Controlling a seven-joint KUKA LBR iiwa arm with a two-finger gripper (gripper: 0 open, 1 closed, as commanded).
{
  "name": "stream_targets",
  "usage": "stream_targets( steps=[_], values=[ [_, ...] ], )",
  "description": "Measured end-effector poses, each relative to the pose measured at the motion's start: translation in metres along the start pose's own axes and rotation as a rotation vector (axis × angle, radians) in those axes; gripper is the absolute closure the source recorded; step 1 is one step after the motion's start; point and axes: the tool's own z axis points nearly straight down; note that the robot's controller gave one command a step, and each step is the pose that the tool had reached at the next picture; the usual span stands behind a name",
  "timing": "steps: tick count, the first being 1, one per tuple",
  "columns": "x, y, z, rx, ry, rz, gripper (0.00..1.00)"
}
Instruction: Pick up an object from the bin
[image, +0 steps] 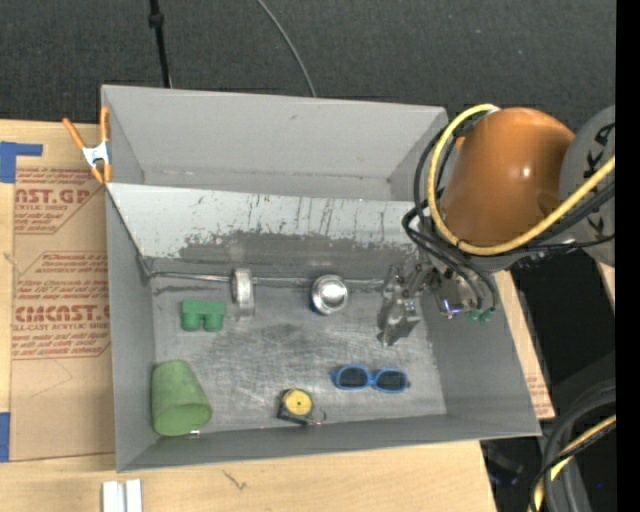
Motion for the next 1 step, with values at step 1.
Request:
stream_targets(
  steps=[1],
  values=[
    [0.0010, -0.0011, 0.0048, 0.000, 0.008, 0.002, 0.00]
  ],
)
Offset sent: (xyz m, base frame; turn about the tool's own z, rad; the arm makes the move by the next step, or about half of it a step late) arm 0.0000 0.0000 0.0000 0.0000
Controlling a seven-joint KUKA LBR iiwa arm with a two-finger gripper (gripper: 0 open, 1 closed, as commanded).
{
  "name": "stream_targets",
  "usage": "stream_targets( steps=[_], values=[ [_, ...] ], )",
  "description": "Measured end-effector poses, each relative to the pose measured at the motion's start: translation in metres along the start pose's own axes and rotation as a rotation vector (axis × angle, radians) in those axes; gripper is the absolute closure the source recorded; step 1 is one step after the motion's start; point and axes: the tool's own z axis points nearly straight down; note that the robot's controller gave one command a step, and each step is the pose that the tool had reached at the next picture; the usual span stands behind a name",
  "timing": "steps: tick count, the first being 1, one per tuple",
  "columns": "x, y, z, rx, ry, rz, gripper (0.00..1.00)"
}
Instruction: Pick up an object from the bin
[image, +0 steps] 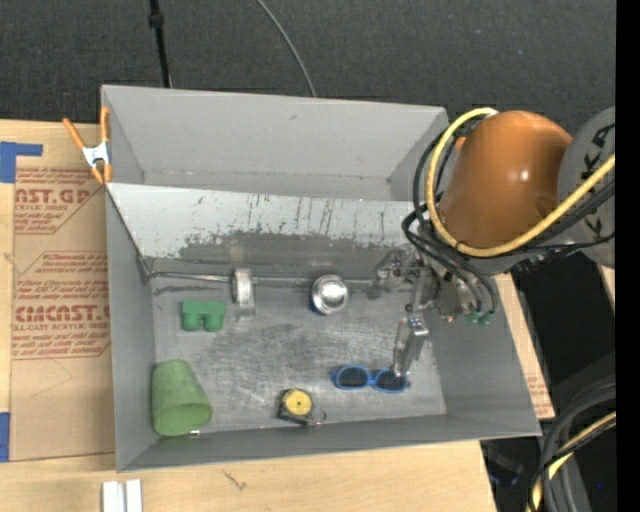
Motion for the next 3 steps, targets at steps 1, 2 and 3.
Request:
stream_targets(
  steps=[1, 2, 3],
  values=[
    [0.007, -0.020, 0.163, 0.000, -0.007, -0.288, 0.00],
    [0.013, 0.006, 0.122, -0.001, -0.001, -0.498, 0.00],
    [0.006, -0.037, 0.162, -0.001, -0.009, -0.949, 0.00]
  ],
)
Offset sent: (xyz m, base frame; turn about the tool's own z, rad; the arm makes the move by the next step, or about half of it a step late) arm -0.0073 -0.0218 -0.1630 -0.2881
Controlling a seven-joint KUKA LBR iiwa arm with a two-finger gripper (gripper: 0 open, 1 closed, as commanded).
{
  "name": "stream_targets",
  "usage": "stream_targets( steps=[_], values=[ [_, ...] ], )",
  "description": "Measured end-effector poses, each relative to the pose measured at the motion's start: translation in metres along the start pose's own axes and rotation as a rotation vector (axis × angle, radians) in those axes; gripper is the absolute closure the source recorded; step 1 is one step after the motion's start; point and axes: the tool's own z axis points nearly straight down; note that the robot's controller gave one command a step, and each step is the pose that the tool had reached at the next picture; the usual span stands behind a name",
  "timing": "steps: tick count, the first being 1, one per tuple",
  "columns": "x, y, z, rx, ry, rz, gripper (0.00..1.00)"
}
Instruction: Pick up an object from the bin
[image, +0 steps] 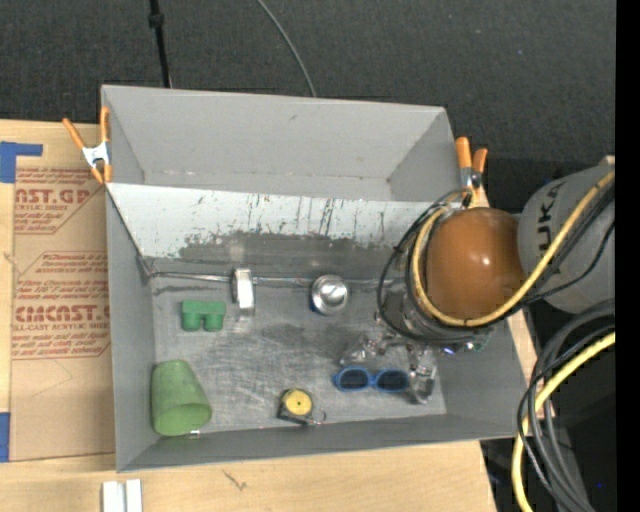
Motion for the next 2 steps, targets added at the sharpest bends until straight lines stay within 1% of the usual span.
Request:
stream_targets(
  steps=[1, 2],
  values=[
    [0.001, 0.000, 0.000, -0.002, 0.002, 0.002, 1.00],
    [0.030, -0.017, -0.163, 0.003, 0.006, -0.002, 1.00]
  ],
)
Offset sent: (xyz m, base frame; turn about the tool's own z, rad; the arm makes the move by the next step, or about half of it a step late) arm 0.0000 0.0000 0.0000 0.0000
